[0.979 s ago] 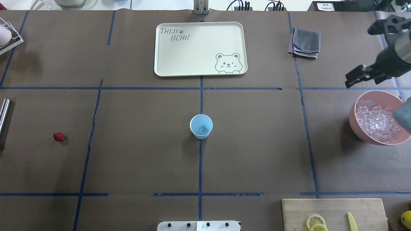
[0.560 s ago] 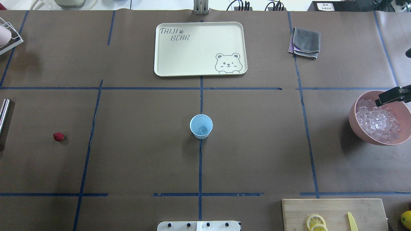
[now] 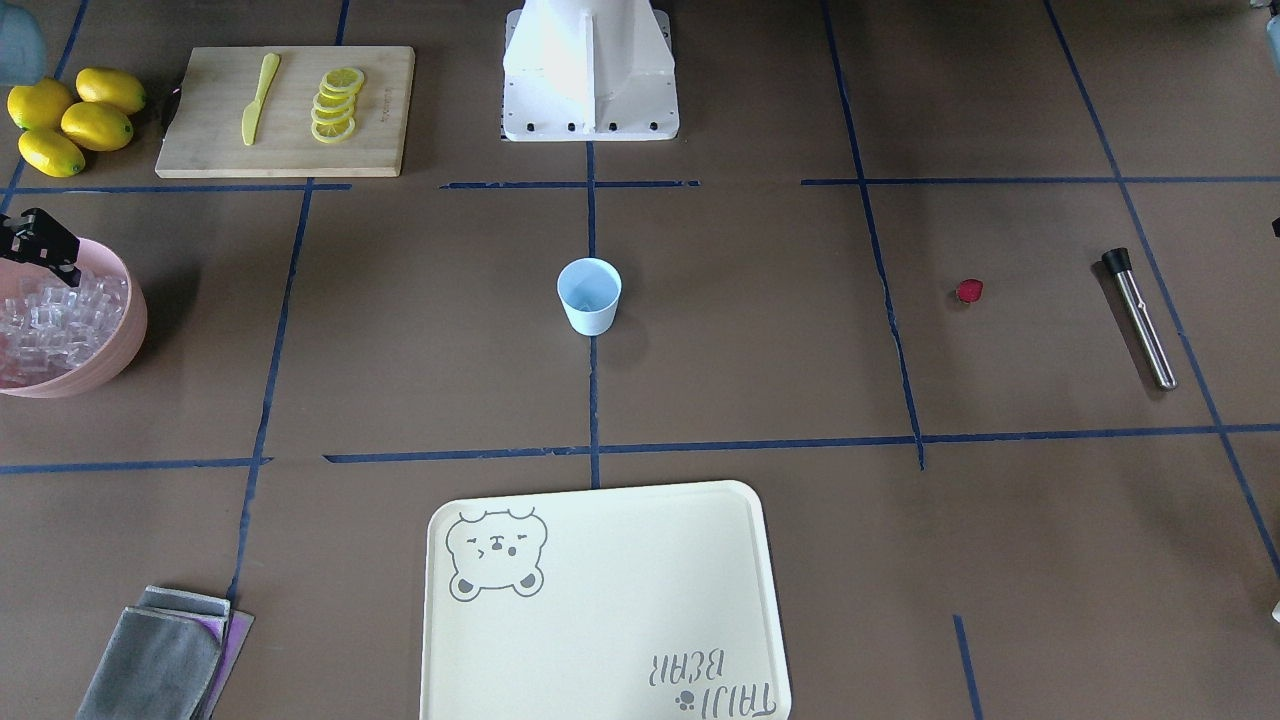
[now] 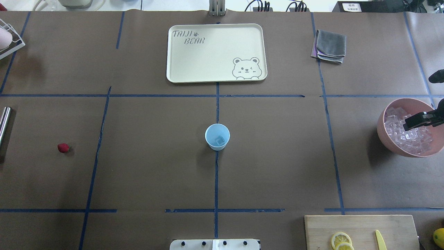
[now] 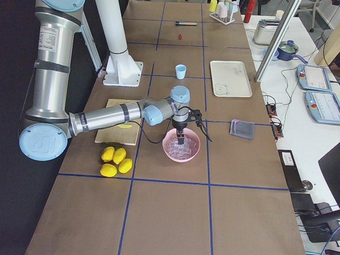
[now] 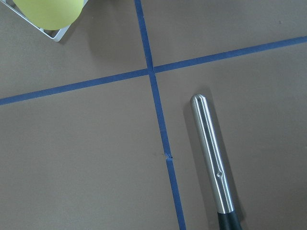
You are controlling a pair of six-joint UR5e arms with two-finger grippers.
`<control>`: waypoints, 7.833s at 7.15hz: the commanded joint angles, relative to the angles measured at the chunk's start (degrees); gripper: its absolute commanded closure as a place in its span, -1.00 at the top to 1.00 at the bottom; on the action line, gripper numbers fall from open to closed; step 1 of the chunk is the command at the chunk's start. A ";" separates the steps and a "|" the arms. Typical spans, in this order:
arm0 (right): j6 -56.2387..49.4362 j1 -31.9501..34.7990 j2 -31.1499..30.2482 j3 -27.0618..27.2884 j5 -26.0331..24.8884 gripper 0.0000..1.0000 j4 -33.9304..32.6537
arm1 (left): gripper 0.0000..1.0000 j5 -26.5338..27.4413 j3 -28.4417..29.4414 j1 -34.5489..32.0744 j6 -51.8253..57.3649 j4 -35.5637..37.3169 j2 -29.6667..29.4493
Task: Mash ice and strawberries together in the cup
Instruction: 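Lower the right gripper into the bowl and grasp another ice cube, then carry the ice cube with the right gripper over the blue cup, then release the ice cube into the blue cup with the right gripper, then return the right gripper to the bowl and grasp a third ice cube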
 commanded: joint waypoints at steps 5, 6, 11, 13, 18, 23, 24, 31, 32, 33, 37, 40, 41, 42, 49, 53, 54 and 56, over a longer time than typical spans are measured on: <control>-0.58 -2.75 -0.03 -3.04 -0.17 0.46 -0.07 | 1.00 0.00 0.00 -0.01 0.00 0.09 0.26; -0.75 -2.93 -0.03 -3.04 -0.17 0.36 -0.07 | 1.00 0.00 0.00 -0.01 0.00 0.00 0.26; -0.76 -2.93 0.06 -3.48 0.18 -0.69 -0.07 | 1.00 0.00 -0.09 -0.01 0.00 0.00 0.26; -0.76 -2.76 -0.03 -1.56 0.53 -0.71 -0.16 | 1.00 0.00 -0.44 0.08 0.00 0.00 0.26; 7.53 -4.40 10.91 5.75 0.01 -0.80 -1.04 | 1.00 0.00 -0.53 0.08 0.00 0.09 0.26; 34.60 -29.08 49.84 -2.91 -17.19 -0.78 -28.29 | 1.00 0.00 -0.53 0.08 0.00 0.09 0.17; 37.27 -31.56 54.33 -7.65 -19.75 -0.75 -28.29 | 1.00 0.00 -0.44 0.08 -0.09 0.09 0.17; 42.57 -36.77 56.93 -15.78 -24.43 -0.22 -23.64 | 1.00 0.00 -0.53 0.08 -0.09 0.09 0.09; 42.57 -36.77 56.93 -15.79 -24.52 0.33 -23.54 | 1.00 0.00 -0.53 0.08 -0.09 0.09 0.09; 42.66 -36.77 56.93 -15.79 -24.52 0.91 -23.54 | 1.00 0.00 -0.53 0.08 -0.09 0.00 0.09; 41.44 -29.86 55.62 -14.38 -21.38 0.98 -23.98 | 1.00 0.00 -0.36 0.08 -0.18 0.00 0.09; 15.26 -12.05 38.18 -5.27 -8.66 0.98 -23.45 | 1.00 0.00 -0.27 0.08 -0.09 0.09 0.17; 4.89 -6.24 30.29 -2.20 -5.83 0.98 -22.76 | 1.00 0.00 -0.35 0.08 -0.09 0.09 0.17; -2.87 -1.49 23.16 -0.69 -3.10 0.98 -20.75 | 1.00 0.00 -0.44 0.08 -0.09 0.09 0.17; -11.48 2.17 2.61 -7.00 -1.58 0.73 2.12 | 1.00 0.00 -0.62 0.08 -0.09 0.09 0.44; -11.39 -0.64 2.61 -7.00 -1.49 0.54 2.12 | 1.00 0.00 -0.62 0.08 -0.09 0.09 0.44; -11.39 -0.99 2.61 -7.00 -1.40 0.45 2.12 | 1.00 0.00 -0.53 0.08 -0.09 0.09 0.44; -11.48 -1.00 3.13 -6.82 -1.05 -0.31 2.04 | 1.00 0.00 -0.53 0.08 -0.09 0.09 0.44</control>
